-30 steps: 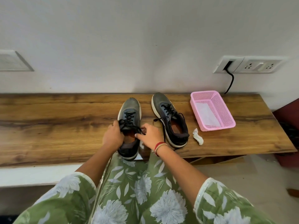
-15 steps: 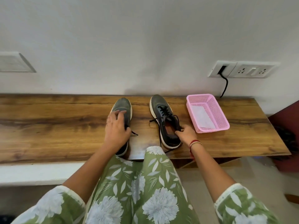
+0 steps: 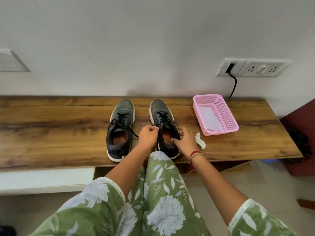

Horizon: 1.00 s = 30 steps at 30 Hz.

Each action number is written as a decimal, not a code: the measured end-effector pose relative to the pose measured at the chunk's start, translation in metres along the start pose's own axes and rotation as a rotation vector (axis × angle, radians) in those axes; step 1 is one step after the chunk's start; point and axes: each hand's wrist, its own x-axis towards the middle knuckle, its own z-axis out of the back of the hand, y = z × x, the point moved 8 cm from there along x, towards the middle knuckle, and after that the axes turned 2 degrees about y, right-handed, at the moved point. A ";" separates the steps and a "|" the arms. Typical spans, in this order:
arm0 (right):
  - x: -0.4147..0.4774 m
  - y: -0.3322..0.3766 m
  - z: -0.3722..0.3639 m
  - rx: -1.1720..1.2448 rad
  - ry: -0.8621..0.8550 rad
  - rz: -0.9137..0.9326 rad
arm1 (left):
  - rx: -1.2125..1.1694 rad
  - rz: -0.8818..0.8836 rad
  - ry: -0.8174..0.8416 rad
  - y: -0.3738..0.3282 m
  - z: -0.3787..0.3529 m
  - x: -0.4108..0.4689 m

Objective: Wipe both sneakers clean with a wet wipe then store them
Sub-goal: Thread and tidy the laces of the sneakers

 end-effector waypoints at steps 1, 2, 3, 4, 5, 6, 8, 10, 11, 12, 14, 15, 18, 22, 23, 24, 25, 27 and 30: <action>0.000 0.003 -0.001 0.026 0.018 0.017 | -0.157 0.097 0.006 0.008 -0.004 0.002; 0.001 0.005 -0.004 0.034 0.041 0.021 | -0.250 0.168 -0.012 0.016 -0.006 0.006; 0.002 0.006 -0.006 0.032 0.058 0.021 | -0.288 0.211 -0.042 0.019 -0.005 0.009; 0.003 0.008 -0.009 0.032 0.067 0.024 | -0.292 0.231 -0.073 0.018 -0.003 0.009; 0.005 0.008 -0.011 0.043 0.067 0.031 | -0.310 0.247 -0.103 0.015 -0.002 0.008; 0.006 0.010 -0.012 0.062 0.065 0.047 | -0.348 0.273 -0.127 0.015 -0.002 0.010; 0.008 0.016 -0.014 0.132 0.078 0.075 | -0.478 0.357 -0.119 0.015 -0.007 0.013; 0.009 0.020 -0.014 0.299 0.117 0.046 | -0.592 0.432 -0.085 0.015 -0.014 0.015; 0.010 0.022 -0.014 0.419 0.142 0.010 | -0.606 0.443 -0.084 0.013 -0.016 0.016; 0.010 0.022 -0.013 0.539 0.160 -0.030 | -0.609 0.443 -0.091 0.011 -0.016 0.017; 0.015 0.017 -0.010 0.676 0.165 -0.097 | -0.626 0.423 -0.104 0.006 -0.015 0.015; 0.017 0.016 -0.008 0.712 0.170 -0.118 | -0.638 0.411 -0.097 0.003 -0.016 0.015; 0.018 0.017 -0.003 0.881 0.200 -0.157 | -0.685 0.362 -0.084 -0.002 -0.012 0.018; 0.018 0.020 0.002 1.212 0.197 -0.161 | -0.676 0.312 -0.053 -0.014 -0.003 0.014; 0.016 0.021 0.005 1.283 0.196 -0.164 | -0.680 0.297 -0.048 -0.018 0.001 0.012; 0.014 0.022 0.008 1.335 0.196 -0.166 | -0.685 0.275 -0.053 -0.022 0.004 0.010; 0.012 0.023 0.012 1.362 0.197 -0.165 | -0.690 0.256 -0.064 -0.026 0.009 0.008; 0.007 0.023 0.019 1.386 0.195 -0.173 | -0.711 0.237 -0.096 -0.027 0.021 0.006; 0.000 0.011 0.020 1.386 0.200 -0.215 | -0.733 0.258 -0.123 -0.017 0.032 0.003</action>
